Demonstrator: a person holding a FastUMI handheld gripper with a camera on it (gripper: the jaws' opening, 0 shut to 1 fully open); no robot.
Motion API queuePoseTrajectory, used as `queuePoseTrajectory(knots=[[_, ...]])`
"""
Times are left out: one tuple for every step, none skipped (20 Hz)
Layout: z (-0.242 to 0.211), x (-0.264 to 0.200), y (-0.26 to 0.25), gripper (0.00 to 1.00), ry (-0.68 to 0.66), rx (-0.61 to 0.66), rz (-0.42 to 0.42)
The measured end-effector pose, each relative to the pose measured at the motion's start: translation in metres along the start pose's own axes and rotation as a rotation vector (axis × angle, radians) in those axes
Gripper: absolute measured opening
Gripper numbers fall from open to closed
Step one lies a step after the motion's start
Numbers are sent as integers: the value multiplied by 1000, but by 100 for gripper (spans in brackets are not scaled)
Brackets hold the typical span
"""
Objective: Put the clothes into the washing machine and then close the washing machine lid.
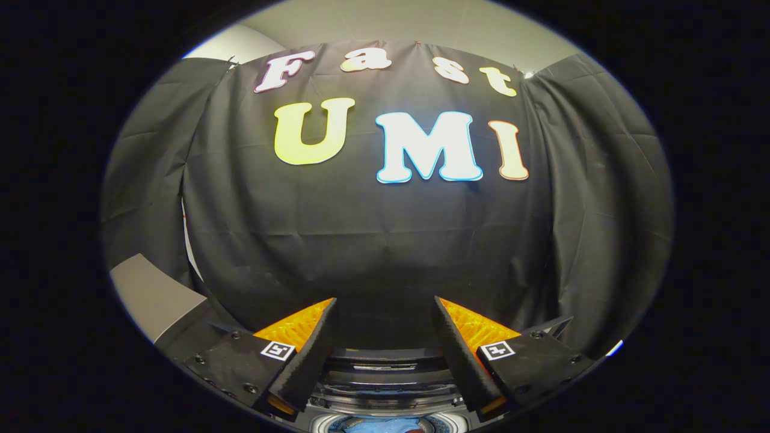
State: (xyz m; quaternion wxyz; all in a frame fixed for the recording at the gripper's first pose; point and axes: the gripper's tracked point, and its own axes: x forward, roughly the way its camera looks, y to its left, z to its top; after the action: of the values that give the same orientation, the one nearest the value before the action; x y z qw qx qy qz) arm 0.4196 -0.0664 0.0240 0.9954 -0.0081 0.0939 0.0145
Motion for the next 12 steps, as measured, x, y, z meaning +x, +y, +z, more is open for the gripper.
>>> queuePoseTrajectory(knots=[[-7, 0, 1, 96, 18, -2, 4], [-3, -1, -1, 96, -7, 24, 1], [-5, -2, -1, 96, 1, 36, 5], [-3, -6, 0, 96, -13, 37, 7], [-6, -8, 1, 96, -8, 30, 10], [-6, -12, 0, 96, -12, 26, 13], [-8, -15, 0, 96, -11, 30, 14], [-8, -20, 0, 96, -14, 33, 15], [-9, -25, 0, 96, -18, 33, 18], [-10, -30, 0, 96, -20, 31, 18], [-11, -35, 0, 96, -24, 28, 20], [-13, -40, -1, 96, -24, 28, 21]])
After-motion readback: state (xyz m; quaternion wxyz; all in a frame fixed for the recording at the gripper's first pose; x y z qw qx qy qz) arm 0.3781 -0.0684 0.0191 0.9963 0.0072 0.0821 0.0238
